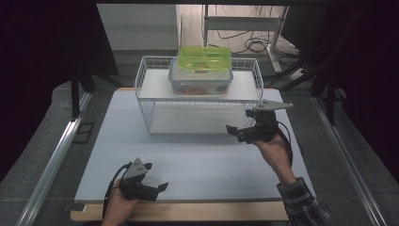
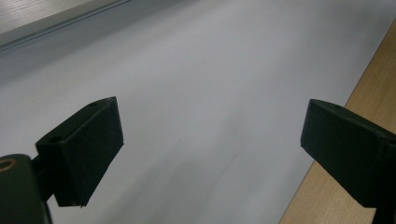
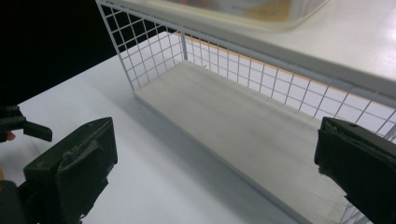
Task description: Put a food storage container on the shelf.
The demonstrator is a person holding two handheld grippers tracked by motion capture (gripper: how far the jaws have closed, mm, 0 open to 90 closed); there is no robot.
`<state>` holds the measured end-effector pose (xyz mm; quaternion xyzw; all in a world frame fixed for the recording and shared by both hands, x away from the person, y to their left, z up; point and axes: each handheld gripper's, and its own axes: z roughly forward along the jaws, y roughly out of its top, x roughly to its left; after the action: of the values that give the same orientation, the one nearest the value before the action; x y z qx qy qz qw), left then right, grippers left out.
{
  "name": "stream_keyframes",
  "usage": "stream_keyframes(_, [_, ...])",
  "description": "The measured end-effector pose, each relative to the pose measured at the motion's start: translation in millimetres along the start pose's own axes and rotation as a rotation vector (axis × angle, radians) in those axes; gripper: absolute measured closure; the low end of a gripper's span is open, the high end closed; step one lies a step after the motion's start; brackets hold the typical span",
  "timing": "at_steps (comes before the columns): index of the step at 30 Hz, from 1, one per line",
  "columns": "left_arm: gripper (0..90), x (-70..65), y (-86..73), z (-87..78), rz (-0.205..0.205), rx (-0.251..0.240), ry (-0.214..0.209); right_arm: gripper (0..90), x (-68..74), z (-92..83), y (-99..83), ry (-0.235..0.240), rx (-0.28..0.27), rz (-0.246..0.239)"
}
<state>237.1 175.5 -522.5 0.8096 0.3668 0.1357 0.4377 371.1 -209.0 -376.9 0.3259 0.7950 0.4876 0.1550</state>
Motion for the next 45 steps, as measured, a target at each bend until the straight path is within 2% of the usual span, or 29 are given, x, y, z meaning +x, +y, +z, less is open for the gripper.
stream_keyframes(10, [5.8,-0.2,-0.1,0.4,0.002,0.002,0.000,0.0,7.5,4.7,-16.2,0.005,0.010,-0.019])
stream_keyframes(21, [5.9,-0.1,-0.3,0.4,0.001,0.003,0.000,0.0,11.3,7.7,-30.9,0.007,0.009,-0.016])
stream_keyframes(26, [5.9,0.2,-0.3,0.4,0.002,0.003,0.000,0.0,15.3,9.1,-37.9,-0.021,0.009,-0.022])
stream_keyframes(32, [6.1,1.5,-1.0,0.0,-0.006,0.000,0.002,0.0,20.0,9.0,-43.8,-0.023,0.016,-0.032])
stream_keyframes(39, [6.0,-1.5,-0.8,2.7,0.013,0.016,-0.009,0.0,24.1,8.6,-51.9,-0.034,0.035,-0.034])
stream_keyframes(45, [4.5,-2.4,-1.2,4.9,0.008,0.027,-0.027,0.0,26.3,4.7,-59.4,-0.035,0.045,-0.031])
